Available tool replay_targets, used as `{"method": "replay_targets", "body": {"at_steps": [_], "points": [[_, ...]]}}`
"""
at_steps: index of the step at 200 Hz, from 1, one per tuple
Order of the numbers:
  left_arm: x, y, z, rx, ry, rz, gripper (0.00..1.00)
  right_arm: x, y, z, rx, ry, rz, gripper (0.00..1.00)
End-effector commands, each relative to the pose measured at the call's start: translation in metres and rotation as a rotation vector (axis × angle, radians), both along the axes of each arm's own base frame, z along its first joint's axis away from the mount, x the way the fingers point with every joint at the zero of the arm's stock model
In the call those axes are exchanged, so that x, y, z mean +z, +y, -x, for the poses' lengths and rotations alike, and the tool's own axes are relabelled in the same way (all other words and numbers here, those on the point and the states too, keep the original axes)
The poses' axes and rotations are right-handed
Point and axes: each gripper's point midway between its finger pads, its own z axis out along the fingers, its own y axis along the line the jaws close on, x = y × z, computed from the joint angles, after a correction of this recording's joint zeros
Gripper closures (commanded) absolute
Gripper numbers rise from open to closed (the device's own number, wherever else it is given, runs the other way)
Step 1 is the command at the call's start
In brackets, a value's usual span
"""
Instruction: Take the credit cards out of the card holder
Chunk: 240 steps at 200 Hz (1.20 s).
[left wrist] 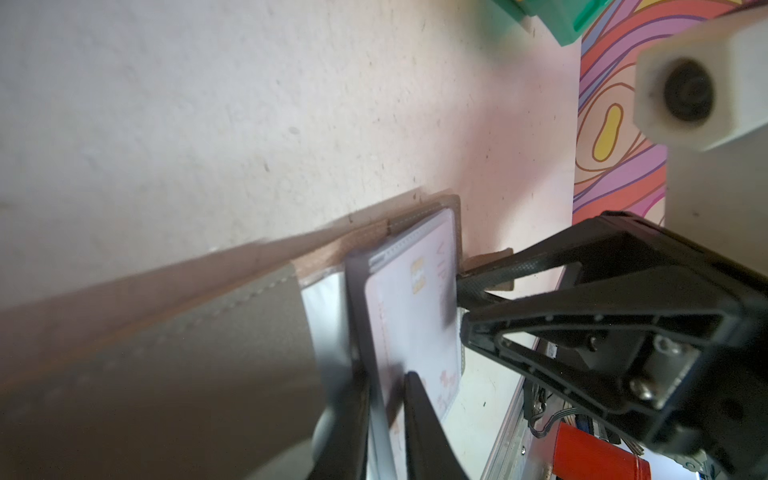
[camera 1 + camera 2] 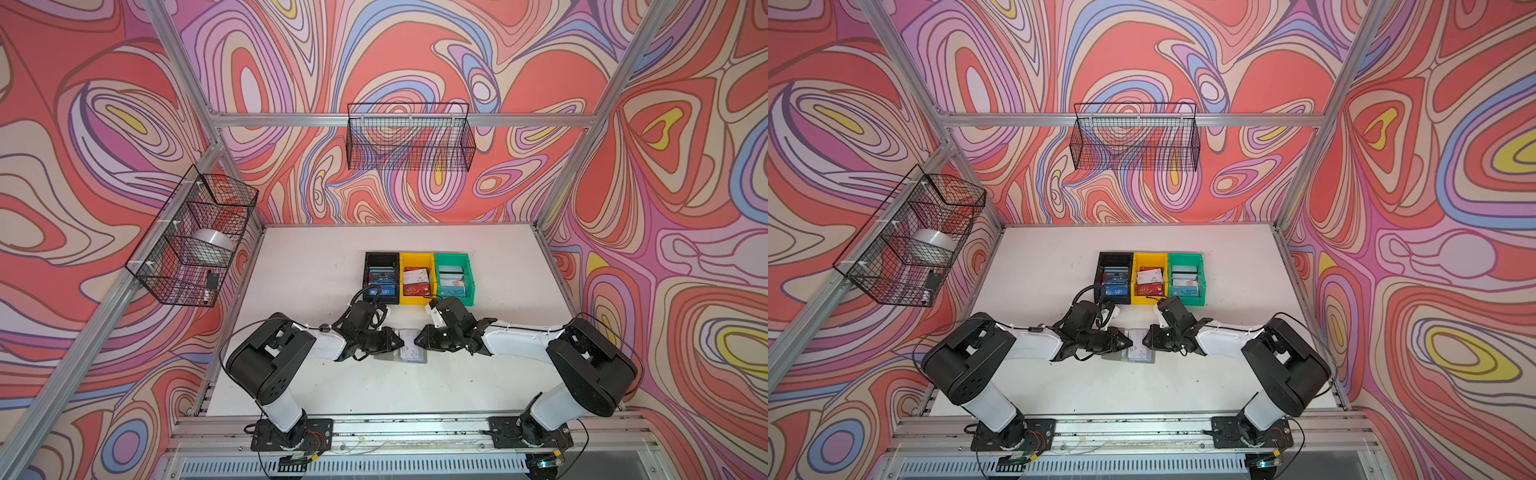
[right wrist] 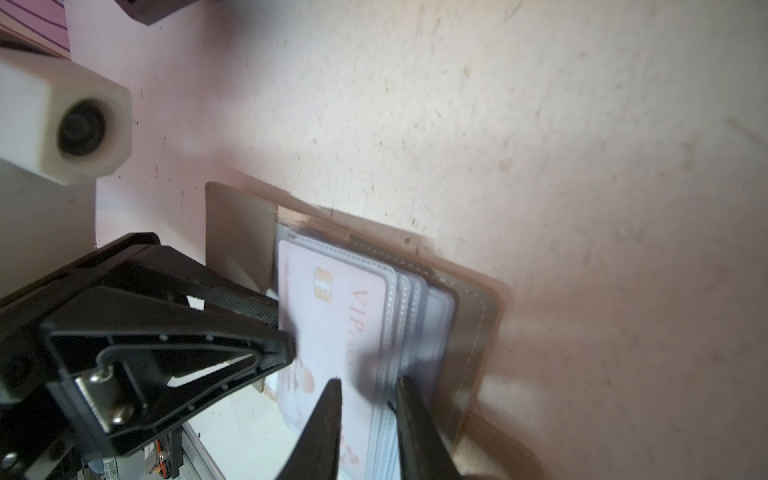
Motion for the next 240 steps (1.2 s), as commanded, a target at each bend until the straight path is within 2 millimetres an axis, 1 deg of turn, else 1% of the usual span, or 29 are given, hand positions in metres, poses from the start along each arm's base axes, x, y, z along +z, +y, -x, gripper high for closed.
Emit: {"method": "replay_targets", "body": {"at_steps": [1,87,105,147,207,210,212,216,240], "points": [[-0.002,0.001,0.002,-0.001,0.002,-0.005,0.83,-0.015,-0.009,0.007,-0.005,0.035,0.047,0.74],[0.002,0.005,0.006,0.004,-0.001,-0.008,0.81,-0.017,-0.009,0.007,-0.009,0.043,0.047,0.74],[0.006,0.004,0.003,0.012,-0.015,-0.003,0.81,-0.018,-0.009,0.008,-0.009,0.045,0.047,0.74],[0.000,0.003,0.004,0.010,-0.001,-0.004,0.81,-0.017,-0.008,0.007,-0.007,0.045,0.042,0.74],[0.002,0.003,0.001,0.020,-0.013,-0.002,0.84,-0.016,-0.008,0.008,-0.006,0.045,0.040,0.74],[0.002,0.003,0.001,0.019,-0.013,-0.002,0.84,-0.017,-0.008,0.008,-0.007,0.047,0.042,0.74],[-0.005,0.009,0.008,0.020,0.006,-0.017,0.84,-0.017,-0.008,0.008,-0.007,0.047,0.042,0.74],[-0.008,0.011,0.011,0.022,0.013,-0.023,0.84,-0.017,-0.008,0.008,-0.007,0.047,0.042,0.74],[-0.007,0.014,0.012,0.027,0.006,-0.031,0.85,-0.016,-0.008,0.008,-0.007,0.046,0.041,0.74]]}}
